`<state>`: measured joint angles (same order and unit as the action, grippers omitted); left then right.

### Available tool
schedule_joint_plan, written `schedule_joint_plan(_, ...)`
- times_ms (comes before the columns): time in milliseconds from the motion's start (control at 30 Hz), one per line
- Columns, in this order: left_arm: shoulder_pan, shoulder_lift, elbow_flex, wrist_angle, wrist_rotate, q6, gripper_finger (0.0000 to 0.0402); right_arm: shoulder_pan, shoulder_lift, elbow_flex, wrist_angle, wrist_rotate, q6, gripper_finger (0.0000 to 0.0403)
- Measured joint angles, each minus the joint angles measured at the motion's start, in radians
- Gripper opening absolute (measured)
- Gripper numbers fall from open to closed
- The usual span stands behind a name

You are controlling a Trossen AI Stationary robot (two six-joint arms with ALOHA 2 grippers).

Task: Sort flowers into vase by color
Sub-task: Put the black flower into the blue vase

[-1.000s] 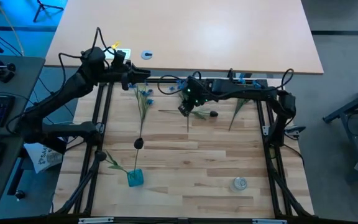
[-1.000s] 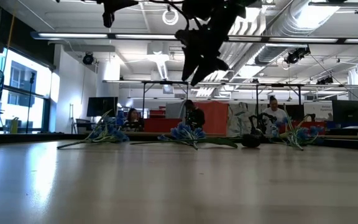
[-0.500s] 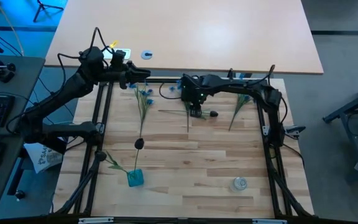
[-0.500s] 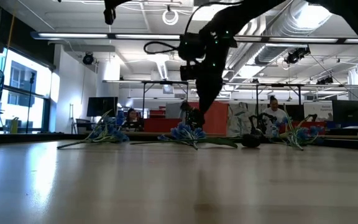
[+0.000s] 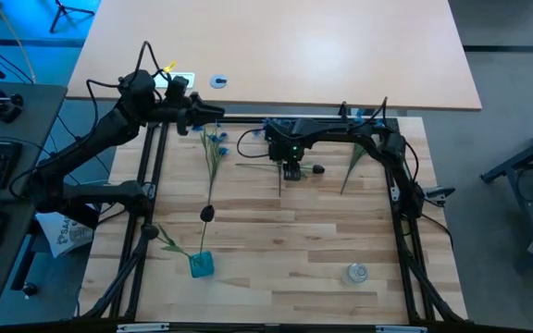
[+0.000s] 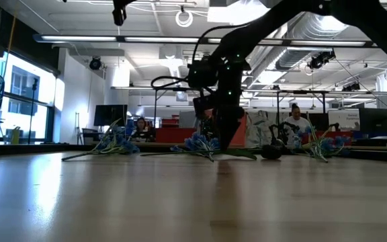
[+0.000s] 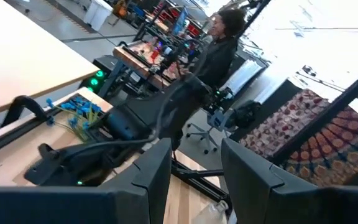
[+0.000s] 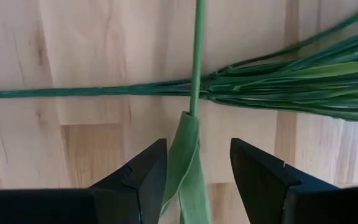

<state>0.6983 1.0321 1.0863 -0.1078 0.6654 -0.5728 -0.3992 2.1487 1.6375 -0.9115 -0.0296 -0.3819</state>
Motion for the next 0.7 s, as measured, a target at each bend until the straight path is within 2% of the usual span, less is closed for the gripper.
schedule_joint_plan(233,-0.001,0.0,0.0,-0.001,0.01,0.0,0.0127,0.0,0.028,0.0,0.006,-0.006,0.015,0.0164)
schedule_joint_plan(367,-0.001,0.0,0.0,-0.001,0.01,-0.001,0.0127,0.0,0.038,0.0,0.005,-0.005,0.039,0.0117)
schedule_joint_plan(533,0.0,-0.01,0.0,0.001,0.011,0.0,0.0127,0.0,0.034,0.021,-0.021,-0.005,0.088,0.0017)
schedule_joint_plan(700,0.036,-0.055,0.0,0.075,0.112,-0.002,0.0127,0.0,-0.049,0.091,-0.124,-0.005,0.073,0.0022)
